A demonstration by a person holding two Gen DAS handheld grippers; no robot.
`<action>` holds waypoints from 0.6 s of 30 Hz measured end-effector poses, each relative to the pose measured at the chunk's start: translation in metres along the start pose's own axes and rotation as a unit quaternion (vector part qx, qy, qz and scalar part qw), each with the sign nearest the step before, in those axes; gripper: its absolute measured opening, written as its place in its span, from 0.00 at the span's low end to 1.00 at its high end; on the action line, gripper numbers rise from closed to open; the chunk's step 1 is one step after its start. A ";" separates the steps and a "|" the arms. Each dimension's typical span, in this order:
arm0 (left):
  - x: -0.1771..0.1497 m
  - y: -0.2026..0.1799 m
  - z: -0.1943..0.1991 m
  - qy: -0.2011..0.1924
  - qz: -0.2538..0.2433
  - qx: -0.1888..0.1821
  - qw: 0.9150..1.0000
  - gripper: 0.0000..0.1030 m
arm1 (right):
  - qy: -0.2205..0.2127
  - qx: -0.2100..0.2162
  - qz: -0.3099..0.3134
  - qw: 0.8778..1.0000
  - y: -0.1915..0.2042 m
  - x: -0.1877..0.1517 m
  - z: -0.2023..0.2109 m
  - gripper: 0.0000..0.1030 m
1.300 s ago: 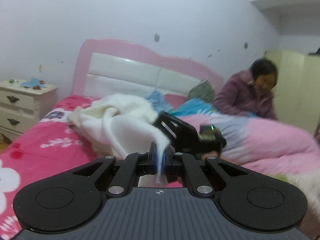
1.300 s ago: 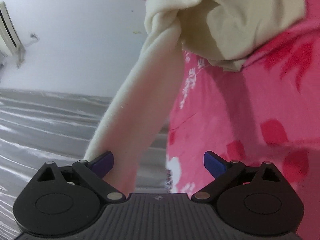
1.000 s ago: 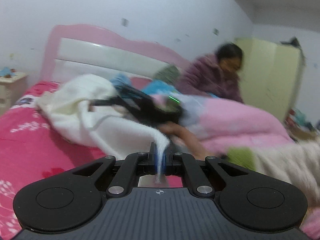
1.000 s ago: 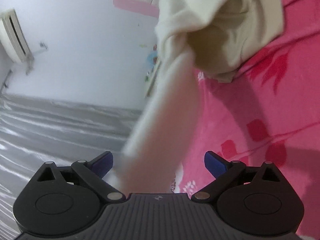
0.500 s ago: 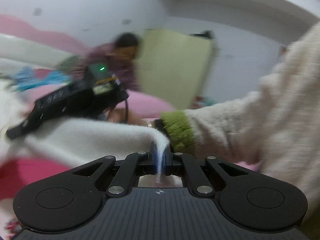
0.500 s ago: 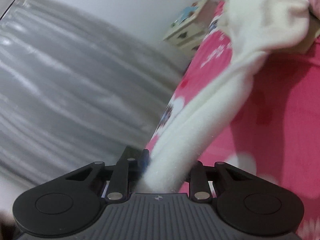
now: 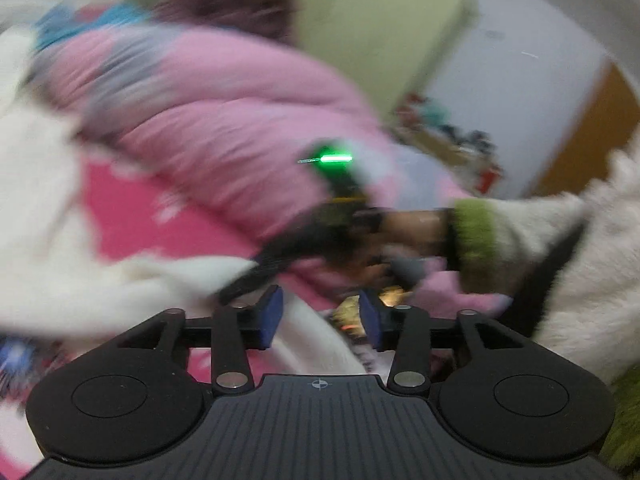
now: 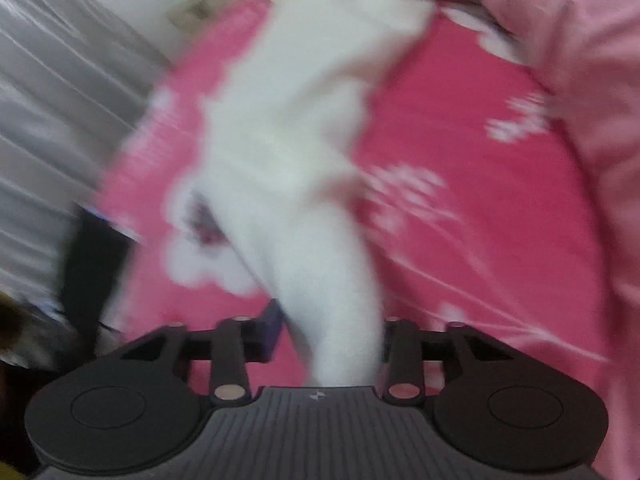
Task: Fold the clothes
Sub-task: 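Lift the white sweater with both grippers and spread it onto the bedspread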
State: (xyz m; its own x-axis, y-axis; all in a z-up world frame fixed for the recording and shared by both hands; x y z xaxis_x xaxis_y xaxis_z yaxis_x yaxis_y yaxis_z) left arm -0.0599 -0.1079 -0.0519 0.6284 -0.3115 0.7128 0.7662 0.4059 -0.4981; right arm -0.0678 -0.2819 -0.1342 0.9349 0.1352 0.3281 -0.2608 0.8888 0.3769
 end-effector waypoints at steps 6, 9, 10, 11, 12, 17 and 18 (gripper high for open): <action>0.016 0.137 0.052 -0.051 0.136 0.152 0.978 0.52 | -0.029 -0.156 0.174 0.972 0.006 0.018 0.041 0.72; 0.020 0.211 0.077 -0.090 0.175 0.263 0.944 0.52 | -0.079 -0.133 0.186 0.970 0.025 0.047 0.054 0.72; 0.020 0.233 0.083 -0.095 0.184 0.303 0.930 0.52 | -0.095 -0.113 0.205 0.968 0.043 0.058 0.046 0.72; 0.020 0.254 0.090 -0.099 0.193 0.343 0.914 0.52 | -0.111 -0.092 0.223 0.964 0.060 0.068 0.039 0.72; 0.020 0.276 0.098 -0.103 0.201 0.382 0.896 0.52 | -0.127 -0.072 0.242 0.959 0.078 0.079 0.032 0.72; 0.016 0.334 0.109 -0.088 0.156 0.519 0.836 0.52 | -0.157 -0.018 0.352 0.922 0.174 0.121 -0.080 0.73; 0.012 0.337 0.111 -0.085 0.139 0.528 0.834 0.52 | -0.157 -0.016 0.365 0.917 0.188 0.128 -0.104 0.73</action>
State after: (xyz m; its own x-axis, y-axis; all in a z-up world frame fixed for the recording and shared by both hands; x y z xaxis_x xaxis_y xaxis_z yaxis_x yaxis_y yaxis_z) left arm 0.1909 0.1204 -0.1561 0.6658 0.0104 0.7461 -0.0074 0.9999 -0.0073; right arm 0.0274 -0.0521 -0.1116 0.3963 0.5719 0.7183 -0.7784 0.6241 -0.0674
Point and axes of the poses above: each gripper's, at about its wrist camera, not at the fingertips, and z roughly against the way its jaws point, y to its left, x to its top, the point moved 8 cm from there along -z, roughly the way its jaws point, and after that the axes turned 1 degree about x, right-handed, at the moved point
